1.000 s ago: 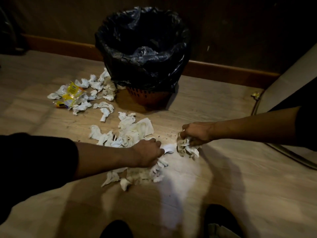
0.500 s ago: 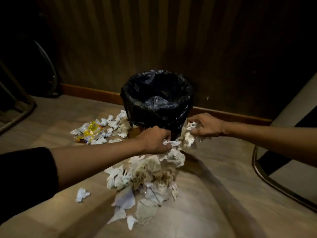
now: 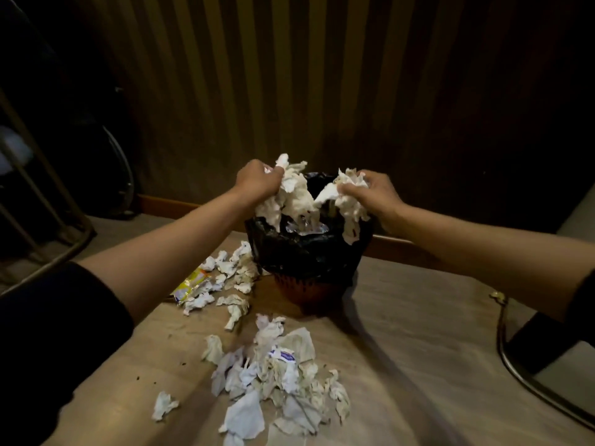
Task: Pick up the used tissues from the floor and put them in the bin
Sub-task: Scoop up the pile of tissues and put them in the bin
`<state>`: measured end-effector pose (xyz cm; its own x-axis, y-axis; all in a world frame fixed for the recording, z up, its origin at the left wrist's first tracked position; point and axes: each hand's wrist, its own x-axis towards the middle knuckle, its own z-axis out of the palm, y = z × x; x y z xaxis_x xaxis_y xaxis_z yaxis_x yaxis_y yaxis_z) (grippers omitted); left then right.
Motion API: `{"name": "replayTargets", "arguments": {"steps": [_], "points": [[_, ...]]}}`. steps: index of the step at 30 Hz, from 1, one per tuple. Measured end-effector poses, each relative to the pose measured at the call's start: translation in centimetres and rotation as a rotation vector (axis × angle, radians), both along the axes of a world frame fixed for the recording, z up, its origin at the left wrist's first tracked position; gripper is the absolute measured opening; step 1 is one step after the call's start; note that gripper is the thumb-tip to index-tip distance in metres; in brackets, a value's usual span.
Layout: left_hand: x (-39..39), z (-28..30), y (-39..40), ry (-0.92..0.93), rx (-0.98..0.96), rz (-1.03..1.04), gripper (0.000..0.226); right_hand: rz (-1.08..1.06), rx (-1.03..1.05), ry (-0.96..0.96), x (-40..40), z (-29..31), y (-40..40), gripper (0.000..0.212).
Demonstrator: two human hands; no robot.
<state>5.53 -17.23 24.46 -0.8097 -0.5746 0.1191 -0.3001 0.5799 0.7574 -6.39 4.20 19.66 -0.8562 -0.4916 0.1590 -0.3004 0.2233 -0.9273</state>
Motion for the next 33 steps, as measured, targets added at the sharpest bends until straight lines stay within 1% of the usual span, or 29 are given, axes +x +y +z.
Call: {"name": "replayTargets", "arguments": {"steps": [3,6,7,9,10,12,14,16,18,22,24,27,30,32,33], "points": [[-1.8,0.1,-1.1,0.054,0.117,0.097,0.04,-0.092,-0.092,-0.095,-0.9,0.5,-2.7,0.036],[-2.6,0.0,-1.1,0.079,0.221,0.142,0.061,-0.123,-0.128,-0.137,-2.2,1.0,-4.9,0.054],[-2.8,0.0,-1.1,0.091,0.253,0.138,0.061,-0.129,-0.125,-0.147,-2.6,1.3,-5.4,0.056],[-3.4,-0.4,-1.7,0.12,0.322,0.121,0.054,-0.127,-0.117,-0.151,-2.5,2.2,-6.1,0.054],[-3.7,-0.7,-2.0,0.13,0.339,0.115,0.054,-0.127,-0.113,-0.154,-2.4,2.6,-6.3,0.058],[-3.8,-0.8,-2.0,0.123,0.338,0.09,0.059,-0.131,-0.111,-0.194,-2.5,2.8,-6.6,0.071],[-3.4,-0.7,-1.5,0.121,0.335,0.058,0.062,-0.127,-0.106,-0.229,-2.3,2.7,-6.7,0.073],[-3.3,-1.2,-1.4,0.114,0.345,0.027,0.057,-0.124,-0.075,-0.237,-1.9,2.6,-6.5,0.07],[-3.1,-2.0,-1.6,0.107,0.338,-0.016,0.046,-0.114,-0.045,-0.215,-1.6,2.0,-6.1,0.064],[-2.2,-3.6,-2.1,0.087,0.267,-0.148,0.032,-0.09,0.034,-0.118,0.8,0.5,-4.3,0.039],[-1.8,-4.5,-2.7,0.1,0.225,-0.187,0.031,-0.046,0.067,-0.049,2.4,-0.6,-3.2,0.031],[-1.5,-5.3,-3.4,0.109,0.136,-0.147,0.033,-0.018,0.096,0.027,3.1,-2.0,-2.3,0.024],[-2.0,-4.8,-3.6,0.176,0.139,-0.059,0.025,-0.055,0.114,0.041,2.0,-2.4,-2.6,0.019],[-2.8,-4.4,-3.2,0.169,0.124,-0.079,0.023,-0.093,0.108,0.039,1.3,-2.2,-2.9,0.017],[-3.1,-4.2,-2.8,0.127,0.072,-0.129,0.027,-0.113,0.109,0.042,1.0,-2.1,-3.1,0.016]]}}
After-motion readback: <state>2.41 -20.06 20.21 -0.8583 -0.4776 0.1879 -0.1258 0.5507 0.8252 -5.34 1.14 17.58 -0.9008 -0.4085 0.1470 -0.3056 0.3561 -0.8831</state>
